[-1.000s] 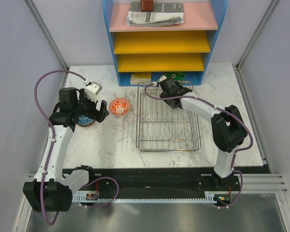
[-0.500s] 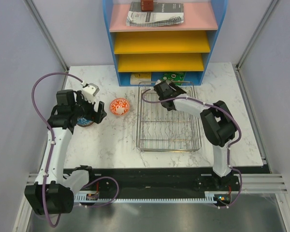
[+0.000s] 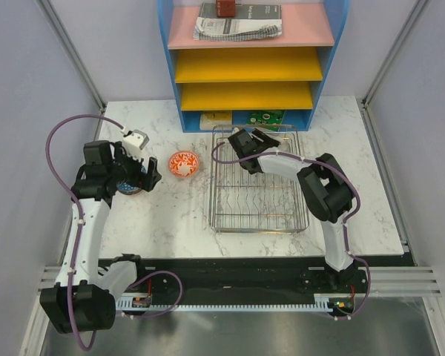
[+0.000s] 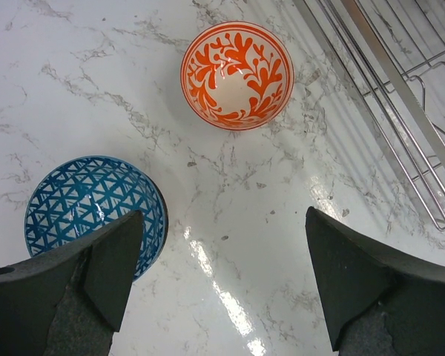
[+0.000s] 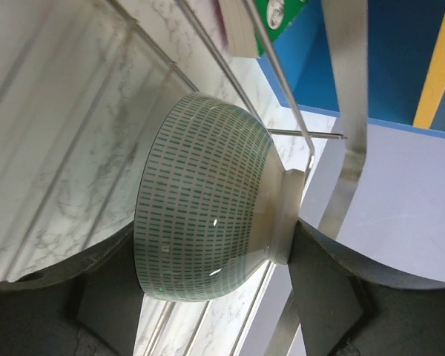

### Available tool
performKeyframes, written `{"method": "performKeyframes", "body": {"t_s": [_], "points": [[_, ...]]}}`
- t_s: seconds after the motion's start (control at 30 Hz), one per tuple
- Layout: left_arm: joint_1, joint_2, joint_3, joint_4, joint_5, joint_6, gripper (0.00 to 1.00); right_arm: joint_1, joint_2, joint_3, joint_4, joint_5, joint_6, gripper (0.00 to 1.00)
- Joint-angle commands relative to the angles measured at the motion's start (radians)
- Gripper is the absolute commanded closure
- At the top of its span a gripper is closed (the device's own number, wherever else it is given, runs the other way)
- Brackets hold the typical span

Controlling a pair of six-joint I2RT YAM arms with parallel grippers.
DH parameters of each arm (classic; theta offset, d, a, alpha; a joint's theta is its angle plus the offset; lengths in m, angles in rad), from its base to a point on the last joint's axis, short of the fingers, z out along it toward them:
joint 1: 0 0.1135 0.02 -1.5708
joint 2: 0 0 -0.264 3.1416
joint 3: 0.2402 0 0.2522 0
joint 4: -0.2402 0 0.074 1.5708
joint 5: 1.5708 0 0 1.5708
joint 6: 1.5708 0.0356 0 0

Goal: Load the bowls into the dish rack

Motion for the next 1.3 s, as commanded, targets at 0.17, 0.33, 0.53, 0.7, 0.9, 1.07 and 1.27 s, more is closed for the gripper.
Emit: {"method": "performKeyframes", "body": {"t_s": [0.17,0.33,0.53,0.7,0.9,1.07,1.27], "points": [[0.018,-0.027,-0.012,0.011,0.042,-0.015,0.04,0.03,0.037,-0.008,-0.009,-0.028,0.029,0.06],[0.024,-0.039,-0.019,0.008,0.041,-0.012,0.04,0.032,0.042,-0.02,-0.013,-0.03,0.034,0.02],[0.029,-0.039,-0.019,0.005,0.041,-0.01,0.03,0.032,0.004,-0.01,-0.057,-0.048,0.058,0.02],[0.032,-0.035,-0.012,0.004,0.044,-0.015,0.03,0.032,-0.039,0.036,-0.16,-0.161,0.115,0.02],[0.034,-0.039,-0.015,-0.001,0.05,-0.024,0.03,0.032,-0.059,0.09,-0.238,-0.286,0.167,0.02],[0.035,-0.047,-0.012,-0.012,0.038,-0.018,0.03,0.032,-0.059,0.11,-0.26,-0.361,0.21,0.02],[0.035,-0.049,-0.012,-0.021,0.025,-0.021,0.03,0.032,-0.059,0.122,-0.23,-0.321,0.218,0.02]]}}
